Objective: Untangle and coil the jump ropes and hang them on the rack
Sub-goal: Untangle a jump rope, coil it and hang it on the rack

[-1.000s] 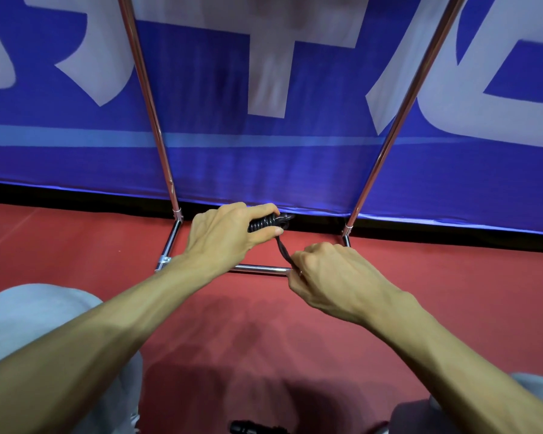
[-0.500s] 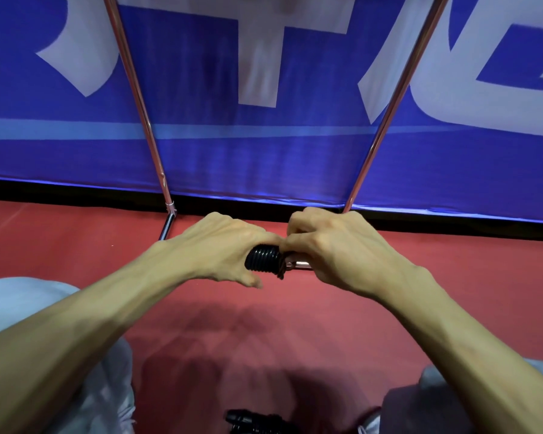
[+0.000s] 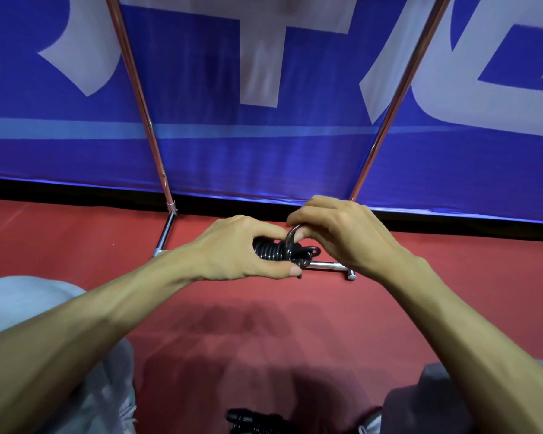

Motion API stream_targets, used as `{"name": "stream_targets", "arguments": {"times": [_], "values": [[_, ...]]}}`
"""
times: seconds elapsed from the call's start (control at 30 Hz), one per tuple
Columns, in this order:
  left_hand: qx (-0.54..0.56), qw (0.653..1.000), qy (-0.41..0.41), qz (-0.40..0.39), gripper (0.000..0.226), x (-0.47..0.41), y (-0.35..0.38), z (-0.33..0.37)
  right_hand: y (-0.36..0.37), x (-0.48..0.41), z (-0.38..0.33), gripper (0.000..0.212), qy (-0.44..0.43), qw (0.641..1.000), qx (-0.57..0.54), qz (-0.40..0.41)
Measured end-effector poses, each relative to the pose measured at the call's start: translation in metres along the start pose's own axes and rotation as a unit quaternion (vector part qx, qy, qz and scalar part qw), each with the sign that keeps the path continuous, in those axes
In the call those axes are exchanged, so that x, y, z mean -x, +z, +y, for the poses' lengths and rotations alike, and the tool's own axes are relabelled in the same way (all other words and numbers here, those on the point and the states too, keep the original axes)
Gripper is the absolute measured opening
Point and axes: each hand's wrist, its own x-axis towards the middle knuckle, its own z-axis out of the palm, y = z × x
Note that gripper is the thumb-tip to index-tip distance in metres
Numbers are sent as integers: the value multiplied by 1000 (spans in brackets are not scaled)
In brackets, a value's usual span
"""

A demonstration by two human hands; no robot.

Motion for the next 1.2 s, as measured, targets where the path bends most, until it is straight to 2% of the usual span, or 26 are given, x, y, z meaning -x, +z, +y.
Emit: {"name": "stream_targets", "arguments": {"times": [0.07,0.13,0.27,0.4,0.43,0.5,0.6,0.67,0.77,0.93,1.1,1.2], "values": [[120,993,9,8,36,1,-3,7,0,-1,6,25,19,1000,-14,-4],[227,973,21,28,28,0,-8,10,2,1,9,26,39,999,-22,6],[295,951,14,95,18,-2,-13,10,11,-1,6,25,94,993,-61,-23],[381,913,-57,132,41,-4,-13,6,22,-6,2,14,130,976,-176,-4],[406,902,-65,130,46,-4,-14,6,23,-6,-1,19,135,968,-213,10],[445,884,-66,124,48,-4,-16,8,23,-7,-8,33,159,939,-304,30],[482,863,-65,136,35,-3,-19,14,24,-10,-13,43,229,860,-451,62],[488,853,-85,162,27,-5,-21,15,27,-11,-11,44,257,832,-487,66],[473,850,-119,199,16,-8,-22,9,34,-10,-14,42,254,849,-461,46],[423,853,-163,257,16,-12,-20,-4,40,-9,-21,45,285,860,-422,25],[374,858,-198,291,19,-15,-16,-11,38,-8,-28,41,286,901,-325,-38],[365,857,-206,301,19,-18,-13,-14,31,-8,-27,40,294,897,-324,-69]]}}
